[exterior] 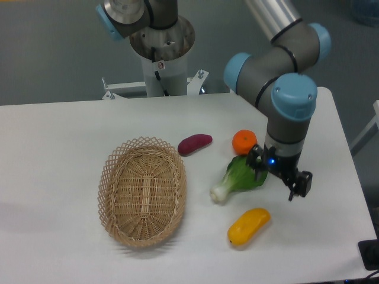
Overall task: Pick up the mango from the table
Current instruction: 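Move the open gripper down over the yellow mango, then lower the gripper around the mango and close the fingers on it, then lift the grasped mango up off the table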
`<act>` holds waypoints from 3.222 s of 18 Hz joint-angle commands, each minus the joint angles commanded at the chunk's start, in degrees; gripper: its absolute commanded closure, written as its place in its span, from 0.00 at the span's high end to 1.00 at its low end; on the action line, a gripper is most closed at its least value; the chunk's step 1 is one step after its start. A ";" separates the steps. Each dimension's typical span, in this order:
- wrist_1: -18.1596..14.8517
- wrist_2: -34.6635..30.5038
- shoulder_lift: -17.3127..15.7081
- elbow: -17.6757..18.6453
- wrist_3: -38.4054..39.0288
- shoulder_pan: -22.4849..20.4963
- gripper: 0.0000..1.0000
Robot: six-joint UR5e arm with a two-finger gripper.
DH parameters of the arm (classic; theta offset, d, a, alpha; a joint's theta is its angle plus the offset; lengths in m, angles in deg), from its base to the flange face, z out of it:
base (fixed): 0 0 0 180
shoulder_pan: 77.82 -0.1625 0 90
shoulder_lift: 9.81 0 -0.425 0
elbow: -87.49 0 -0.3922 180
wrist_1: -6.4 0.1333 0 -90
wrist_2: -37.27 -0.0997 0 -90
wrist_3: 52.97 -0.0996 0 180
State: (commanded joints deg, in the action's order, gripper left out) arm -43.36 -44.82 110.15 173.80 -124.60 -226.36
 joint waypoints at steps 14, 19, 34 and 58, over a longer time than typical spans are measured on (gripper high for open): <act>9.15 0.09 4.32 3.86 0.61 3.08 1.00; 10.03 -0.17 5.46 4.04 0.52 3.87 1.00; 11.79 -1.23 6.86 4.66 0.44 4.49 0.96; 11.79 -0.79 2.57 3.52 0.09 3.35 0.49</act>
State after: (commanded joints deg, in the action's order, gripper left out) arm -31.57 -45.61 112.72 177.32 -124.51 -223.01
